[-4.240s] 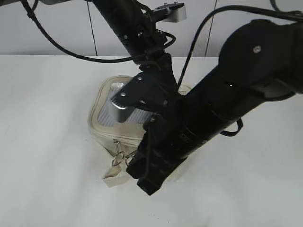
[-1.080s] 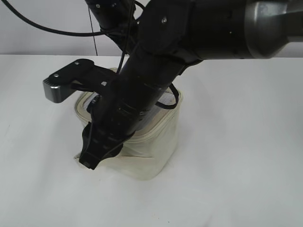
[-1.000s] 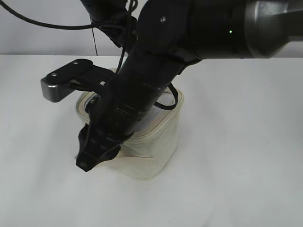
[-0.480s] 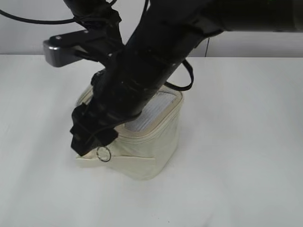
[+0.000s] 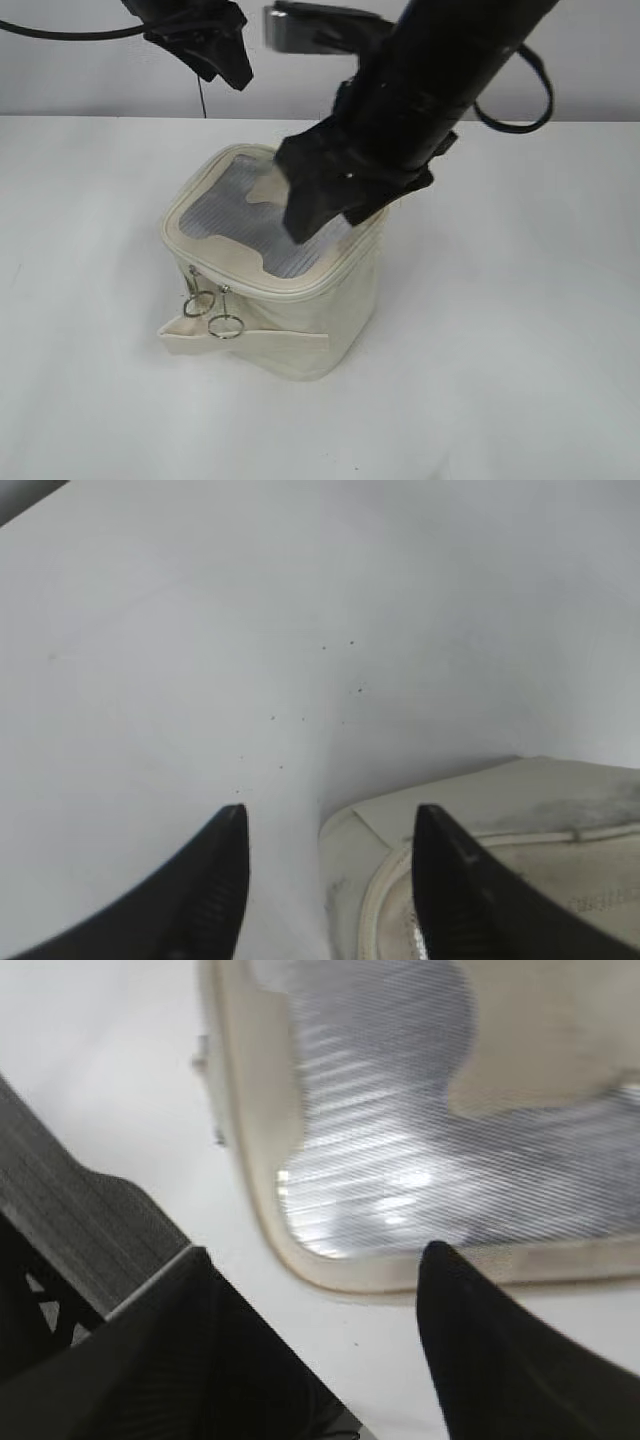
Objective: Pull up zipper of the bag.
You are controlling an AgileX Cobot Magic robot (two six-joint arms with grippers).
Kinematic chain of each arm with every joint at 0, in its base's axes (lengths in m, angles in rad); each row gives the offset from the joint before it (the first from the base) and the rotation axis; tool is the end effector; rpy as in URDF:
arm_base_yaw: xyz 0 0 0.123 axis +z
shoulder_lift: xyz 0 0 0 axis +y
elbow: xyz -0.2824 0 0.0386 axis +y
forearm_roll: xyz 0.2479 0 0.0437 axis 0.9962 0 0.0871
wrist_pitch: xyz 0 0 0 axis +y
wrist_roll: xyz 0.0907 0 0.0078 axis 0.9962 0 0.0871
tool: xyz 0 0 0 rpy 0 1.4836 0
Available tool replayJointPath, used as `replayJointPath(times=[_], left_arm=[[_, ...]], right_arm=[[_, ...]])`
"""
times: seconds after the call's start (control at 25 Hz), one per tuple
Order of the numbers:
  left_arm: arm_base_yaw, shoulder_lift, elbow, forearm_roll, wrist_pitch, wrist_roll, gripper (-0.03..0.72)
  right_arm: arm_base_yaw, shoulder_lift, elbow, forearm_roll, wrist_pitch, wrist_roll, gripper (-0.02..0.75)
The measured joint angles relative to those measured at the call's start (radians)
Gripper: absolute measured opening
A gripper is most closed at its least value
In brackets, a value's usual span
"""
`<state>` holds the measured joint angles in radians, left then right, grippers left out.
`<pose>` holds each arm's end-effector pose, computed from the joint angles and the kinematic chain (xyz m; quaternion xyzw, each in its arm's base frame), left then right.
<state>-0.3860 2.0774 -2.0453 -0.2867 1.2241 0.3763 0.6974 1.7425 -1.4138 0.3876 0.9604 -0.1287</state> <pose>0.4126 -0.1938 0.3066 0.3415 0.9080 -0.1423 0.1968 0.2648 0.2586 0.2764 -0.3143 0.9155 0.2188 0.1235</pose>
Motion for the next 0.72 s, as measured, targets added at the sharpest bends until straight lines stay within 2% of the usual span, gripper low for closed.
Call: replayJointPath(times=[0.16,0.32,0.48,0.72], left_arm=[[0.001,-0.012,0.014,-0.017,-0.005,-0.005,0.407],[0.001,-0.046,0.127,-0.02,-0.007,-0.006,0.407],[0.001,-0.081,0.254,-0.026,-0.006,-0.006,0.409],[0.001,-0.087,0.351,-0.071,-0.009,-0.006,0.41]], right_arm=[[-0.107,-0.021,0.013,-0.003,0.036,0.046,0.498],[-0.173,-0.035,0.058,0.03,0.053,0.052,0.498],[-0.19,-0.035,0.109,0.048,0.038,0.055,0.498],[-0.19,-0.026,0.148,0.168,-0.091,0.026,0.498]])
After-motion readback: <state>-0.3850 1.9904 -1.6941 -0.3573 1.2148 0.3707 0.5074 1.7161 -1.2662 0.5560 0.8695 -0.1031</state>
